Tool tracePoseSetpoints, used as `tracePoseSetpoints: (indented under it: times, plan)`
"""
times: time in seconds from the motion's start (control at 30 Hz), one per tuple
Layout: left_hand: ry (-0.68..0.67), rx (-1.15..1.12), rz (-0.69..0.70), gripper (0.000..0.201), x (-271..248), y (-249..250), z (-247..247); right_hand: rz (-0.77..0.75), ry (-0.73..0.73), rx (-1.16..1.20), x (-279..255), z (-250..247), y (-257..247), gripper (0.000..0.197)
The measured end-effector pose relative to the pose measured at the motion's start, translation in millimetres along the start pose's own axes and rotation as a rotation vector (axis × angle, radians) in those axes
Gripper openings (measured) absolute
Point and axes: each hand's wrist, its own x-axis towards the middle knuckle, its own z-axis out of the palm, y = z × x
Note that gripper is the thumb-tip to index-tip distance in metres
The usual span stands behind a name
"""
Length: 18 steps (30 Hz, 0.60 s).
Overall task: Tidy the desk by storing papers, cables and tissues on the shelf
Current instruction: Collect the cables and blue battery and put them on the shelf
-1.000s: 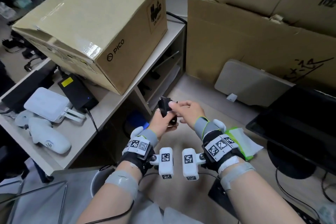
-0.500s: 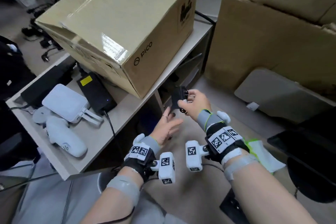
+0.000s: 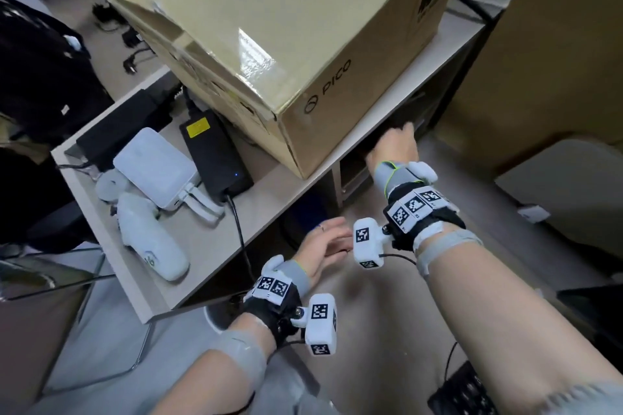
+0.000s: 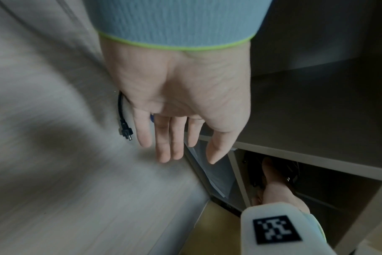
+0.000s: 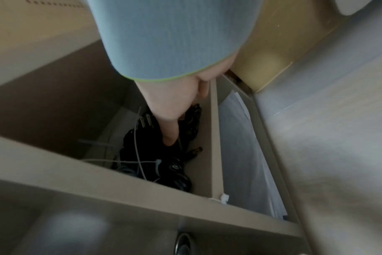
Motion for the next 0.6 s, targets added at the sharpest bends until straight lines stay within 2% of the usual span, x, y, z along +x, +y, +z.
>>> tracePoseSetpoints:
  times: [0.1,0.2,0.27,0.37,0.5,0.6]
  plan:
    - [0.009,0.000,0.009,0.034,0,1,2,-0.048,0.029,0.229,0,5,14,0.039]
    - [0.032,-0.018,0.014,0.033,0,1,0,-0.088,0.025,0.628,-10,15,35,0.064]
    - [0.043,-0.028,0.012,0.034,-3,-4,4,-0.073,0.050,0.816,-21,19,52,0.060]
    - [0.053,-0.044,0.008,0.034,-6,-10,7,-0.107,0.014,0.796,-32,19,59,0.038]
    - [0.062,-0.068,0.013,0.037,-13,-17,4,-0.191,-0.052,0.576,-36,13,47,0.045]
    - [0.073,-0.072,0.023,0.037,-14,-15,0,-0.143,-0.137,0.376,-33,8,37,0.047]
